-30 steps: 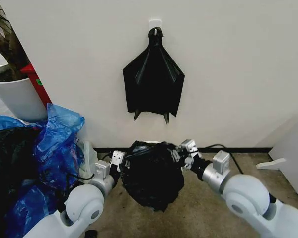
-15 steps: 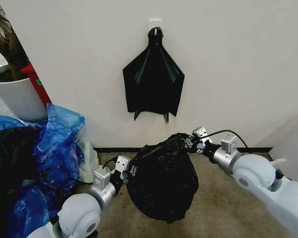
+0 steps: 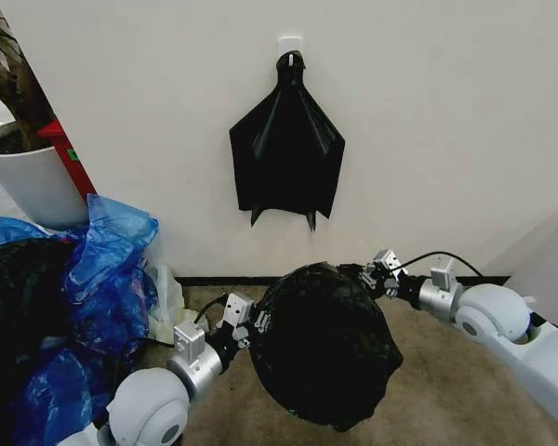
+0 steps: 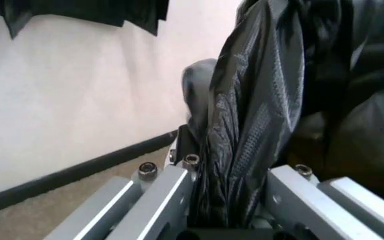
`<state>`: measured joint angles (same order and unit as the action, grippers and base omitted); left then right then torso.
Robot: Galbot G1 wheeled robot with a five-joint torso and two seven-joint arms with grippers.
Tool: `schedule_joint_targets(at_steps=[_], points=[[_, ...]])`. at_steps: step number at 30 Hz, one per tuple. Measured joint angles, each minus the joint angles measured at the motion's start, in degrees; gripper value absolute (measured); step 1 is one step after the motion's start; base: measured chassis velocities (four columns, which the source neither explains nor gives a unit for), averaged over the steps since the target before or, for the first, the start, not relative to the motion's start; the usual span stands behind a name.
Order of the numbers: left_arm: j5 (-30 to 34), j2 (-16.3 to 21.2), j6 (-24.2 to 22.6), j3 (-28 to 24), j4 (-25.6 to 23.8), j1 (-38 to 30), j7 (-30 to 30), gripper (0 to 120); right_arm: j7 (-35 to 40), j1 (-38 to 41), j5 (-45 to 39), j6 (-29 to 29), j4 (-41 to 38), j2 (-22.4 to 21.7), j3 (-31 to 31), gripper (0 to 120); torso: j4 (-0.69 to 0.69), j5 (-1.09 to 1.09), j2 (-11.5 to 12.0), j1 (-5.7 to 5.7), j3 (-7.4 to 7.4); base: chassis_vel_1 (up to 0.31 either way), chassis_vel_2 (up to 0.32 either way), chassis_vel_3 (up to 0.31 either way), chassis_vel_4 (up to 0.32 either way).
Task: Place the garbage bag over the trash bin.
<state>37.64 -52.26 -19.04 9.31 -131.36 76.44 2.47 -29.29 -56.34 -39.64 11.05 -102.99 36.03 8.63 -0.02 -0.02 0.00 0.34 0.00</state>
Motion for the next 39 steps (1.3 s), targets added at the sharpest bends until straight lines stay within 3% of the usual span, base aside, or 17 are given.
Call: schedule_joint_targets(at_steps=[16,25,29,32,35,39], points=[[13.5,-2.1,-0.3,0.3,0.3,-1.2,2.7,1,1.9,-3.6,2.4,-7.5,6.1,4.2,0.1,0,0.01,-0.01,0.0,0.00,0.00,0.000,0.000,0.000,0.000],[18.7,-3.8,-1.0,0.5,5.4,-3.5,8.2,1,7.1,-6.1,-3.0,-7.4,0.8,2.9,2.5,32,-0.01,0.03,0.0,0.00,0.00,0.000,0.000,0.000,0.000],[21.2,-4.2,-1.0,0.9,6.9,-3.6,8.7,1,8.1,-6.3,-8.1,-6.9,-0.4,2.7,2.8,43,0.00,0.03,0.0,0.00,0.00,0.000,0.000,0.000,0.000],[25.1,-4.4,-1.2,1.9,8.2,-3.8,8.6,1,10.9,-6.3,-16.0,-5.5,-1.0,3.0,3.3,58,0.00,0.02,0.0,0.00,0.00,0.000,0.000,0.000,0.000],[27.2,-4.4,-1.4,2.6,8.3,-3.8,8.6,1,11.2,-6.2,-17.0,-5.2,-0.6,3.0,3.6,64,0.00,0.02,0.0,0.00,0.00,0.000,0.000,0.000,0.000],[32.1,-4.1,-2.2,4.7,8.5,-3.8,6.5,1,9.4,-6.0,-18.6,-4.7,2.8,3.1,4.0,83,-0.01,0.01,0.0,0.00,0.00,0.000,0.000,0.000,0.000]])
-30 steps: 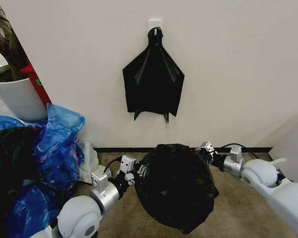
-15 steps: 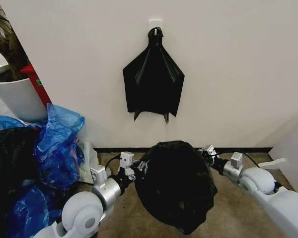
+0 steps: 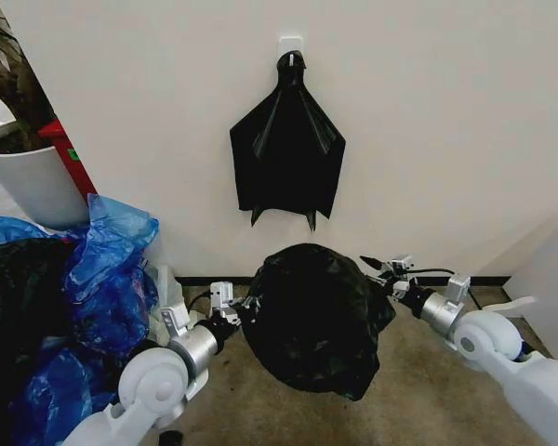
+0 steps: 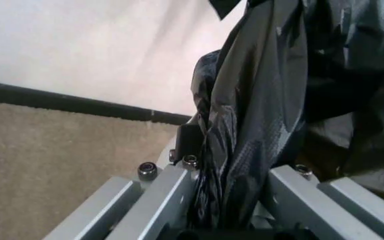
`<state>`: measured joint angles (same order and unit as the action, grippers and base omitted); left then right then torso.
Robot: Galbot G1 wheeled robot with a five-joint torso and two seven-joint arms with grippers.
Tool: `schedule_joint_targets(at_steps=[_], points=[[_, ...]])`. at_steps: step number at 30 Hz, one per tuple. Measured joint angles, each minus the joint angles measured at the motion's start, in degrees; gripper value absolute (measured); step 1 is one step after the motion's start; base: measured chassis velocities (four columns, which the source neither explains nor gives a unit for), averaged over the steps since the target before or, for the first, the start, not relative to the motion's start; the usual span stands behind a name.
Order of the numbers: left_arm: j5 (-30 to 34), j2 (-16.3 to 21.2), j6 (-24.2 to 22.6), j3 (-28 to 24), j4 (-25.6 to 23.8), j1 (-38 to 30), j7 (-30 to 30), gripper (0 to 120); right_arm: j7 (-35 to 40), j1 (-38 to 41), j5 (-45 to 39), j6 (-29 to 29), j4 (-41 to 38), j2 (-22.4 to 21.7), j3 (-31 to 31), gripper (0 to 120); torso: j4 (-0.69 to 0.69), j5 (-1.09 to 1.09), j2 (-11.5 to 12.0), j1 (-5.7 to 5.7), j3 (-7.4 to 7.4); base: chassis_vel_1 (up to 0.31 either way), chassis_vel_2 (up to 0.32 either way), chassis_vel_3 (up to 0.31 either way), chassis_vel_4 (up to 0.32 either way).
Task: Place the garbage bag over the trash bin.
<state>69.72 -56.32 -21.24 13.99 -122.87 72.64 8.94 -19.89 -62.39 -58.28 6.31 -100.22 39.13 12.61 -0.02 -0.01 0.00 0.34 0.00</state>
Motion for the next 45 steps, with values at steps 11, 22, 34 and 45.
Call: schedule_joint_targets(at_steps=[11,22,34,45], points=[[-6.0,0.6,-1.2,-0.3,1.4,0.6,-2.2,1,-3.8,0.4,-3.5,2.6,4.0,0.2,2.0,100,0.01,0.02,0.0,0.00,0.00,0.000,0.000,0.000,0.000],[-4.8,1.4,-0.9,0.5,0.5,0.7,-1.8,1,-5.3,0.4,-0.4,1.6,11.1,0.1,5.4,100,0.00,-0.03,0.0,0.00,0.00,0.000,0.000,0.000,0.000],[-0.1,0.8,-1.1,3.0,2.2,1.1,1.6,1,-3.6,-7.3,-12.8,8.9,-3.8,-0.6,13.9,100,0.04,0.03,0.0,0.00,0.00,0.000,0.000,0.000,0.000],[-1.2,0.4,3.4,2.9,7.0,-1.5,-3.9,1,5.4,-10.4,-28.0,19.4,-14.1,-3.1,14.4,100,0.02,-0.01,0.0,0.00,0.00,0.000,0.000,0.000,0.000]])
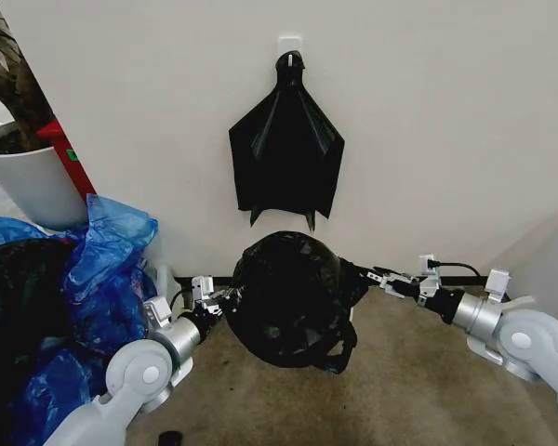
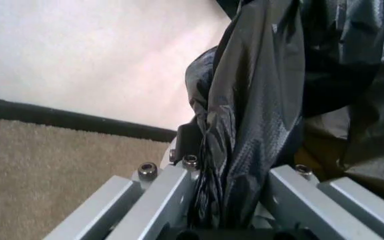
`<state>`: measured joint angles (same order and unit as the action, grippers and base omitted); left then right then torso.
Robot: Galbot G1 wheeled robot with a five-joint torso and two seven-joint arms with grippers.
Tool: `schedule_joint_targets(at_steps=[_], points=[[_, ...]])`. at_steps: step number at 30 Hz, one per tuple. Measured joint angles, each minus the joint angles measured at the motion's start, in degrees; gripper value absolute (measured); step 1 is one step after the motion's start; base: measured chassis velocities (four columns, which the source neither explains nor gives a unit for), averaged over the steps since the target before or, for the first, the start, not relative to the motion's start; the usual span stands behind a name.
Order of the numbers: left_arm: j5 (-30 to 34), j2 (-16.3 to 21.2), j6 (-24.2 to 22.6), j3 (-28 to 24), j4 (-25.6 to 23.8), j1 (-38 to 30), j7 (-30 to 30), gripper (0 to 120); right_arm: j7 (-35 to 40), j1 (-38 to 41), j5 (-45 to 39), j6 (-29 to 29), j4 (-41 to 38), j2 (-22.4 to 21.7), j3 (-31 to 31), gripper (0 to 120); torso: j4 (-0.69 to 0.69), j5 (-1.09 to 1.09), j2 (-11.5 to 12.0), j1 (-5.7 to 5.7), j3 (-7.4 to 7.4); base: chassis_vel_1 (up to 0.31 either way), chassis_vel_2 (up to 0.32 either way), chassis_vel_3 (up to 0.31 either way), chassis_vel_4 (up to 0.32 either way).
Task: Place the garbage bag over the trash bin.
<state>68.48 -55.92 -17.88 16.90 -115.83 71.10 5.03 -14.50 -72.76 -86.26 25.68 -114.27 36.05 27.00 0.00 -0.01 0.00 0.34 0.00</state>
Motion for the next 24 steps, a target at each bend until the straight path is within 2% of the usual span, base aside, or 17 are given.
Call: schedule_joint_targets(at_steps=[5,12,16,18,20,24], points=[[0.1,0.1,0.1,0.2,0.5,-0.3,-0.5,1,6.4,0.2,-7.5,1.1,-2.5,0.3,-1.2,100,-0.01,0.02,0.0,0.00,0.00,0.000,0.000,0.000,0.000],[1.4,0.5,0.0,0.3,1.2,-1.4,-0.6,1,6.5,1.0,-8.5,1.2,-2.1,0.8,-2.8,98,-0.01,0.01,0.0,0.00,0.01,0.000,0.000,0.000,0.000],[2.7,0.6,-0.1,0.2,1.4,-1.9,-0.5,1,4.3,1.0,-7.5,1.2,-1.5,0.8,-3.0,89,-0.01,0.01,0.0,0.00,0.01,0.000,0.000,0.000,0.000],[3.1,0.6,-0.2,0.1,1.6,-2.3,-0.4,1,3.8,1.3,-7.1,1.0,-1.3,1.0,-3.2,77,-0.02,0.02,0.0,0.00,0.01,0.000,0.000,0.000,0.000],[3.1,0.6,-0.2,0.0,1.7,-2.3,-0.4,1,3.8,1.6,-7.0,0.9,-1.1,1.1,-3.4,74,-0.02,0.01,0.0,0.00,0.01,0.000,0.000,0.000,0.000],[2.9,0.6,-0.2,-0.1,2.2,-2.6,-0.3,1,3.9,2.3,-6.1,-0.1,-0.7,1.4,-4.1,56,-0.02,0.02,0.0,0.00,0.01,0.000,0.000,0.000,0.000]])
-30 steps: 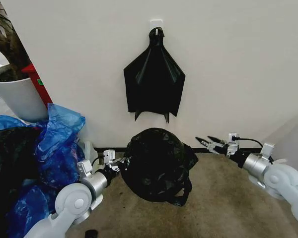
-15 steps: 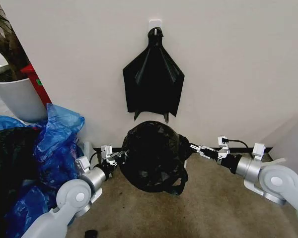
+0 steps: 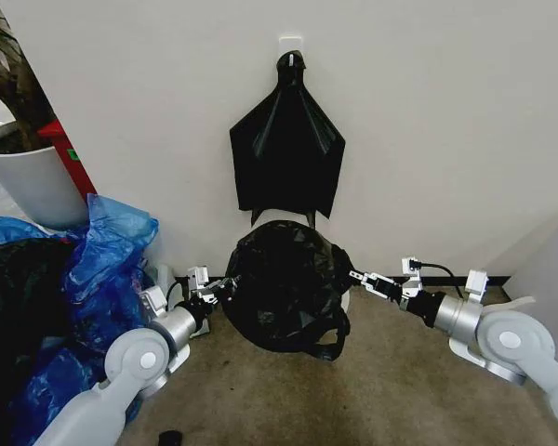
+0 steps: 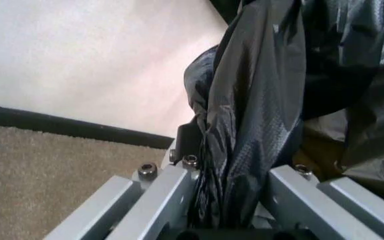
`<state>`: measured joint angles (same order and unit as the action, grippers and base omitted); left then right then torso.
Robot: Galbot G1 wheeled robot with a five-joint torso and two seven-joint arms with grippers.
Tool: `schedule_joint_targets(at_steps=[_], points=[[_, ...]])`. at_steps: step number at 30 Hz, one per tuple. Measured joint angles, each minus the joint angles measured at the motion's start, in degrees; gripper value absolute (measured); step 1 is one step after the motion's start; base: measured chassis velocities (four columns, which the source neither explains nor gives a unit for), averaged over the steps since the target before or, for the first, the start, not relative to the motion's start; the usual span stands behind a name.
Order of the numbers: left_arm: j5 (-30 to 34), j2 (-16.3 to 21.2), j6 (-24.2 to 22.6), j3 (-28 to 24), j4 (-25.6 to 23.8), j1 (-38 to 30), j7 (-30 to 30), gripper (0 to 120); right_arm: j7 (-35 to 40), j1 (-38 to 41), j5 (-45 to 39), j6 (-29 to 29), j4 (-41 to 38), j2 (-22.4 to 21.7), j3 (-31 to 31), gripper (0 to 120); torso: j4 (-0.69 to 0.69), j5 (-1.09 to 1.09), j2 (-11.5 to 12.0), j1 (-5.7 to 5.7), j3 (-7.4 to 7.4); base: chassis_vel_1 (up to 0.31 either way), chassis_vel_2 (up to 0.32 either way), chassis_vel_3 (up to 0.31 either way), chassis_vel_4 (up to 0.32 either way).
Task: Place the garbage bag over the trash bin.
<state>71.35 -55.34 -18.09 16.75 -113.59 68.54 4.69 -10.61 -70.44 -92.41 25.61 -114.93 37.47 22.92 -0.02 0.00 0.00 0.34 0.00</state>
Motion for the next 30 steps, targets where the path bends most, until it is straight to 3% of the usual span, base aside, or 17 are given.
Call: schedule_joint_targets(at_steps=[15,30], points=[[-0.4,-0.3,0.0,-0.7,0.4,-1.1,0.7,1,0.0,-0.4,1.7,-1.4,0.8,0.2,0.0,1,0.00,0.00,0.0,0.00,0.00,0.000,0.000,0.000,0.000],[1.5,-0.1,-0.2,-0.5,0.0,-1.5,1.6,1,-1.1,-1.4,7.6,-2.4,6.3,1.4,1.2,0,0.01,-0.03,0.0,0.00,0.00,0.000,0.000,0.000,0.000]])
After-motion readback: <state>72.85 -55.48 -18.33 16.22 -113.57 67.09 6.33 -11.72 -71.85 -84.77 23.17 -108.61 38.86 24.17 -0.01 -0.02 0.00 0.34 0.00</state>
